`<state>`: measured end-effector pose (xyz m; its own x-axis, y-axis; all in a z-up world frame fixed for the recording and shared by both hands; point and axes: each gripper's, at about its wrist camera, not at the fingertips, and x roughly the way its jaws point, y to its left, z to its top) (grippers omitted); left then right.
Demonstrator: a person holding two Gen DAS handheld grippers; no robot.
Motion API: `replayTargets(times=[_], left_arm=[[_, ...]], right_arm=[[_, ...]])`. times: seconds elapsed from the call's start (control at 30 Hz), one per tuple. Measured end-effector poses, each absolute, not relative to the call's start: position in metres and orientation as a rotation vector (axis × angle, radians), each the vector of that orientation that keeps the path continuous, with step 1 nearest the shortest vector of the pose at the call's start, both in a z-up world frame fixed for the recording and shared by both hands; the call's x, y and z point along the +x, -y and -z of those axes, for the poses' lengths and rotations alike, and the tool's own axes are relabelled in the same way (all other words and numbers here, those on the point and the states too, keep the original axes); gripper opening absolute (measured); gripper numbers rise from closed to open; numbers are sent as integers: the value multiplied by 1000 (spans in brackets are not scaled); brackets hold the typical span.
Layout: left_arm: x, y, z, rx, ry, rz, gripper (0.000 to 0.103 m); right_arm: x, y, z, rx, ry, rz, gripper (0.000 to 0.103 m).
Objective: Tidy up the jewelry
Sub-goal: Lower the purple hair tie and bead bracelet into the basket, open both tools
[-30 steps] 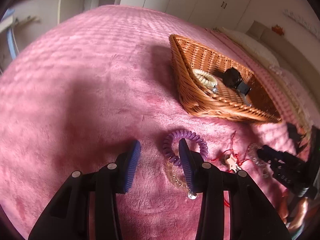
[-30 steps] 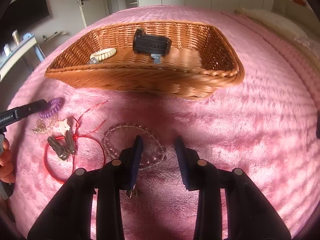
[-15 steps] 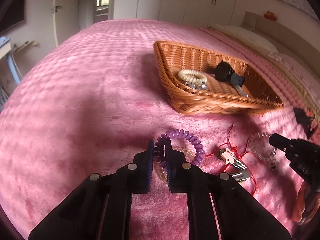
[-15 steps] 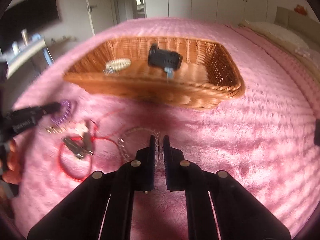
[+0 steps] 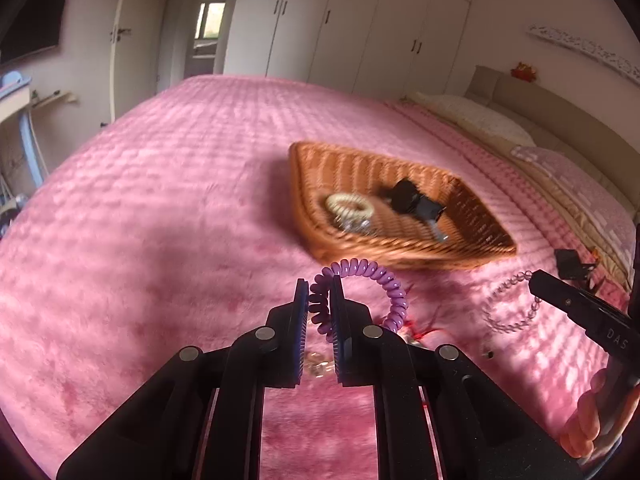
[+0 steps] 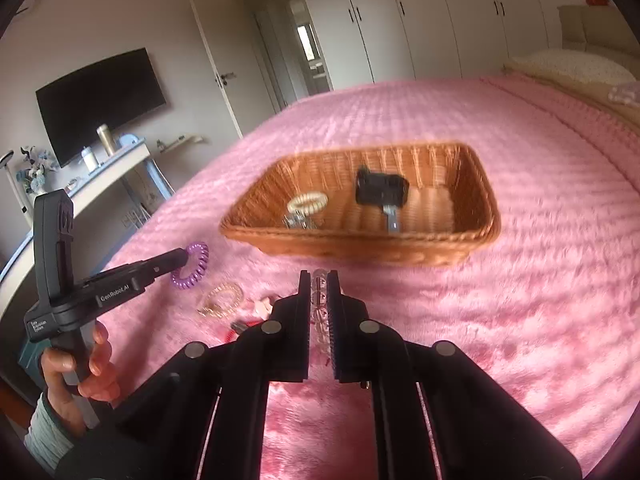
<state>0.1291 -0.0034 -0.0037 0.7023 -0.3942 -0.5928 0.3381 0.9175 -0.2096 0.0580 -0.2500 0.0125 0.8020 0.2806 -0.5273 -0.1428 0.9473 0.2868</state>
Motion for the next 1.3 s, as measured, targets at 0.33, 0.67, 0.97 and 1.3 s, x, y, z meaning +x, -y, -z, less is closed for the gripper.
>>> replayTargets(times=[0.33,0.67,0.97,1.3], left_arm=[[138,34,-56,-47,-571,449,9],[214,79,-42,35,-625,374,9],[244,90,2,86,-702,336,9],[247,89,10,64,-728,353,16]], right_arm=[[83,251,-67,192,-480,-203,6],[167,255,-42,137,-587,-165,6],[196,282,3,201,-707,-92,6],[200,294,20,269,-763,-88,7]])
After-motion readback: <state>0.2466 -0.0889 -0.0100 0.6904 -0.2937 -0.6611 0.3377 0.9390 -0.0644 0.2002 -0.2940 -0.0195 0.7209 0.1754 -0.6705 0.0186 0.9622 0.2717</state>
